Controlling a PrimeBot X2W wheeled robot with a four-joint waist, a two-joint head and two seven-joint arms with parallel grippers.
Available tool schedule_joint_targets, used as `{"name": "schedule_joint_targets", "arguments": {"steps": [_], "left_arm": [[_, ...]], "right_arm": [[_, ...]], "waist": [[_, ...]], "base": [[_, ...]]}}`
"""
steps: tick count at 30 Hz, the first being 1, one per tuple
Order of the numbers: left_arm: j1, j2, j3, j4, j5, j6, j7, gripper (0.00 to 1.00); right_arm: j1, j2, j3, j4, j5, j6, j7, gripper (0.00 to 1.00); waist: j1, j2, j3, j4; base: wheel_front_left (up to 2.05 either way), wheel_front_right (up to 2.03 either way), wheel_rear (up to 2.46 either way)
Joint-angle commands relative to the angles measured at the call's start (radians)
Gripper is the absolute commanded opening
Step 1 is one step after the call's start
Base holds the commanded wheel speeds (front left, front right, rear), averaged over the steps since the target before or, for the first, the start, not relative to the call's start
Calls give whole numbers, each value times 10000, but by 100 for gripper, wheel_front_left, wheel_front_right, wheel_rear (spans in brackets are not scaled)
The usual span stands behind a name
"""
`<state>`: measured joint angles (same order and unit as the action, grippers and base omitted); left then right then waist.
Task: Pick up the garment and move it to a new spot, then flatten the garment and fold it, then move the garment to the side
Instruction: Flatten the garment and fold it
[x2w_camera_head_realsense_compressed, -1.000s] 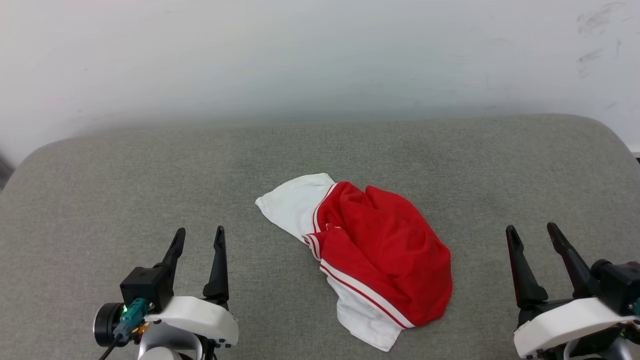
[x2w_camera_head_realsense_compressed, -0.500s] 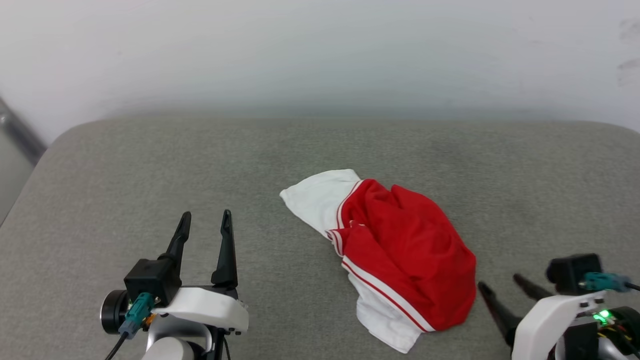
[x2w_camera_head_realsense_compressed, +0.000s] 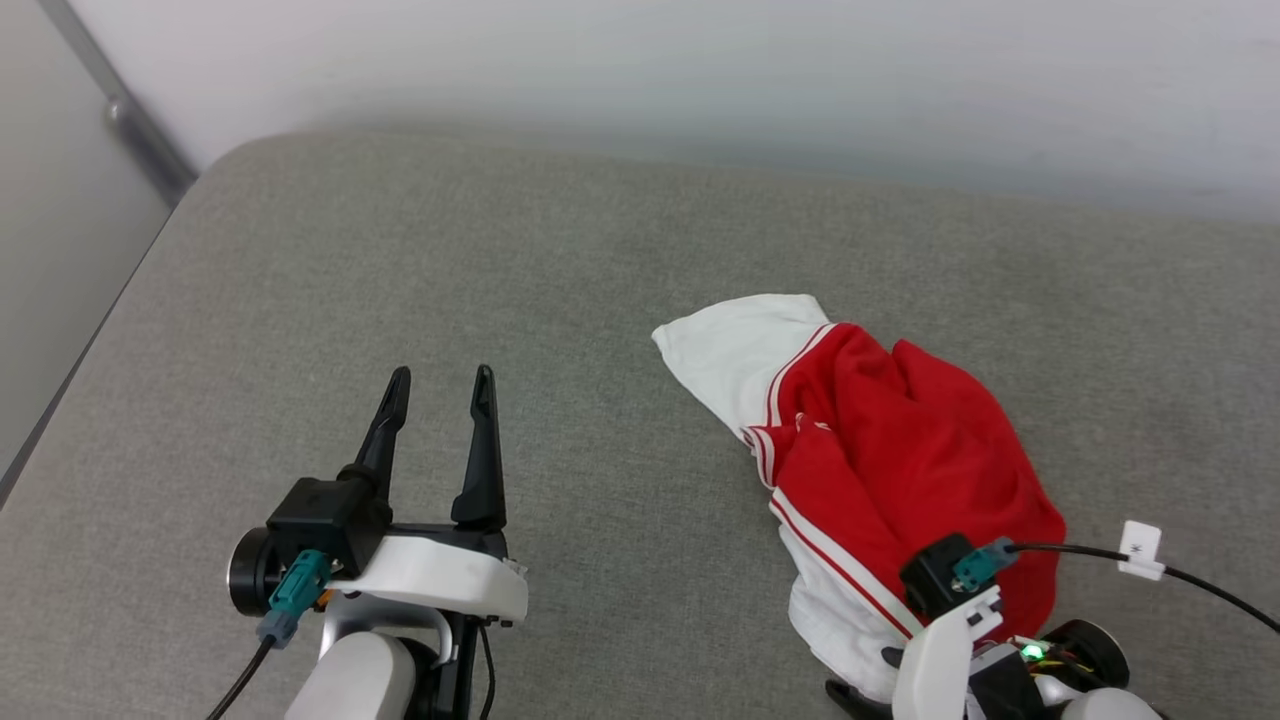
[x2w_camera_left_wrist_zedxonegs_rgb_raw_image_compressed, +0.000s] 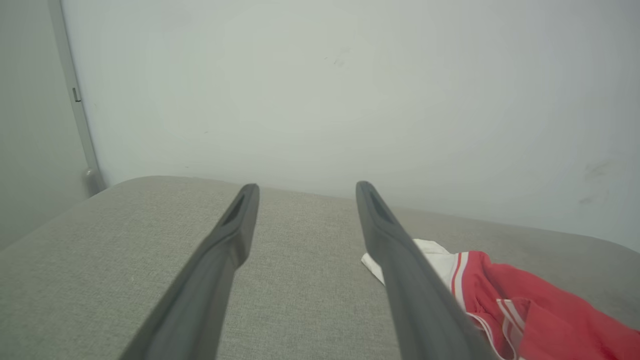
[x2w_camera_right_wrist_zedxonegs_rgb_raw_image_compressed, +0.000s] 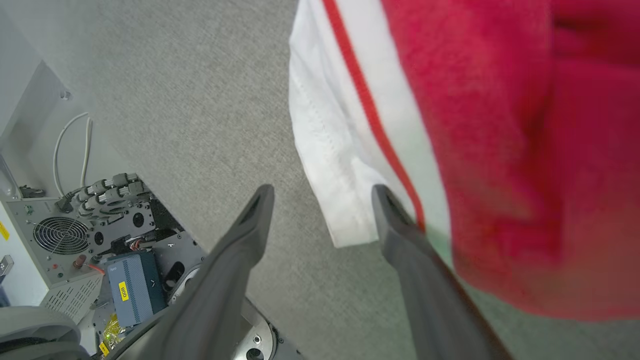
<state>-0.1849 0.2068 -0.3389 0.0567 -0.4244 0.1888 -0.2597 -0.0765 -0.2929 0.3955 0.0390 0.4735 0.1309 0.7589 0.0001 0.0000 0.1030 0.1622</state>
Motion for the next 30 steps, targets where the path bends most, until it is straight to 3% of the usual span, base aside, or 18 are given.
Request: {"name": "schedule_joint_targets", "arguments": {"steps": [1, 7, 8, 9, 10, 20, 25, 30], "left_arm": [[-145, -81, 22, 15, 88, -37, -58, 100], [-179, -208, 91, 140, 156, -108, -73, 100], [-161, -216, 123, 143, 156, -118, -74, 100], [-126, -224, 147, 148, 161, -130, -74, 100], [-88, -232, 166, 159, 169, -140, -74, 100], [184, -110, 319, 188, 279, -118, -56, 100], [352, -68, 364, 137, 239, -47, -55, 100], [400, -65, 327, 87, 194, -19, -4, 100]], "right_arm": [[-345, -50, 254, 399, 115, -3, -184, 100], [-588, -48, 1098, 1984, 206, -11, -285, 100], [-571, 2, 1196, 2148, 320, -9, -289, 92], [-611, 4, 1315, 2250, 347, -9, -307, 41], [-653, -16, 1395, 2282, 376, -8, -393, 0], [-1739, -139, 1164, 258, 91, -3, -2365, 0], [-1821, -25, 143, -506, -247, -3, -2903, 0], [-1558, 214, -2195, -831, -741, -5, -3151, 0]], "waist": [[-1, 0, 259, 174], [-1, 0, 389, 92], [-1, 0, 382, 48], [-1, 0, 372, -5], [-1, 0, 353, -51], [-1, 0, -88, -849], [-1, 0, -196, -1177], [-1, 0, -236, -1544]], "base": [[0, 0, 0], [0, 0, 0], [0, 0, 0], [0, 0, 0], [0, 0, 0], [0, 0, 0], [0, 0, 0], [0, 0, 0]]}}
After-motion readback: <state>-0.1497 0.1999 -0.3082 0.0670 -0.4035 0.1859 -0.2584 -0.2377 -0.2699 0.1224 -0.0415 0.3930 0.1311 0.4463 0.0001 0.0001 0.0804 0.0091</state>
